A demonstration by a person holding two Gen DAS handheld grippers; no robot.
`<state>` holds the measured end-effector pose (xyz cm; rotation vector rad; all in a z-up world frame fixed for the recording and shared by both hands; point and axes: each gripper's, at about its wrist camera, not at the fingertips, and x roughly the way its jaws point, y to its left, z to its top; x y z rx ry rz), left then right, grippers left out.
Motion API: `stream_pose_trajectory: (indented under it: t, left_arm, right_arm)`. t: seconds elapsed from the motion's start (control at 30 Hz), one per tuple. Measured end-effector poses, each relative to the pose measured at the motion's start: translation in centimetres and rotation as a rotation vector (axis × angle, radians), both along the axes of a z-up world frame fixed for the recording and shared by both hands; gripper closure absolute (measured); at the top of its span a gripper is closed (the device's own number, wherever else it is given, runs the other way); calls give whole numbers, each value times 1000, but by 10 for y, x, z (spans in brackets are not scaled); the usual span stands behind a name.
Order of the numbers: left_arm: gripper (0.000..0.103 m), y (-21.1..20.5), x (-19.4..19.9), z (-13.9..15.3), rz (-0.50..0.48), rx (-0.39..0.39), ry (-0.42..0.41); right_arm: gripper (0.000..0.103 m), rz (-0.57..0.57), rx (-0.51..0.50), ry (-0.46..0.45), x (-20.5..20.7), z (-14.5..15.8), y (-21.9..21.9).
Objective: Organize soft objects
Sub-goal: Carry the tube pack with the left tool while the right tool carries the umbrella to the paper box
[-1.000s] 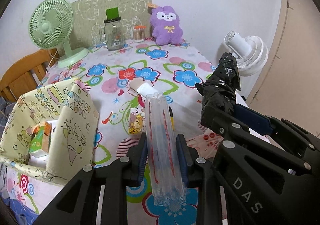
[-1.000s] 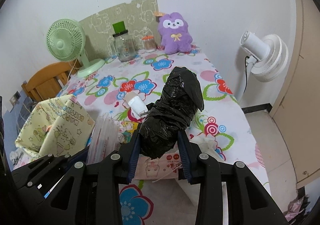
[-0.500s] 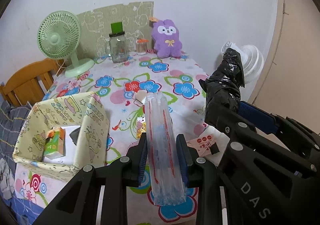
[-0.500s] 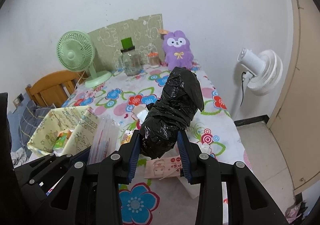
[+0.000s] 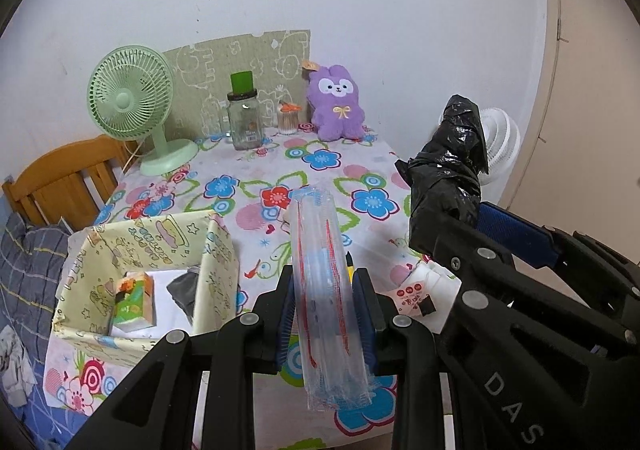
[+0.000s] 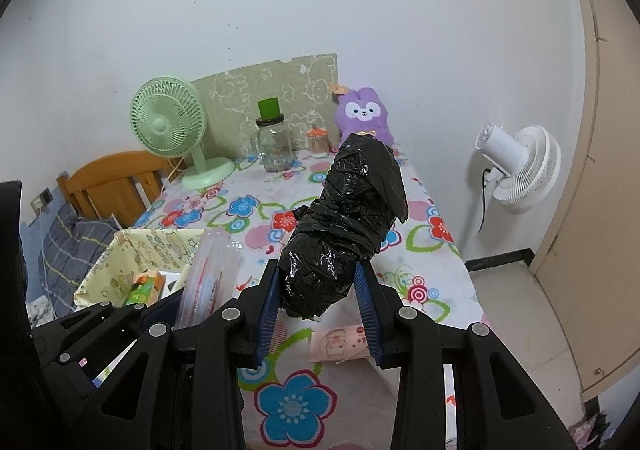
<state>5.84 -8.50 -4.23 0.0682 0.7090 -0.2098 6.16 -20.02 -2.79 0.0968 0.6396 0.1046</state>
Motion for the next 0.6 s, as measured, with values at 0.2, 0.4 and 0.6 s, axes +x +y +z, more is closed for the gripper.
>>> stream_pose_trajectory:
  t: [0.2,0.4,0.6]
  left_arm:
    - [75,8,1,6,0,2,-16]
    - [75,22,3,9,9,4,-23]
    - [75,38,6,11,23,12,-30]
  right_arm:
    - [63,11,-4,-13,-1,8,9]
    - [63,29,-11,-21,2,13,22]
    - [63,53,-13,-21,6,14,37]
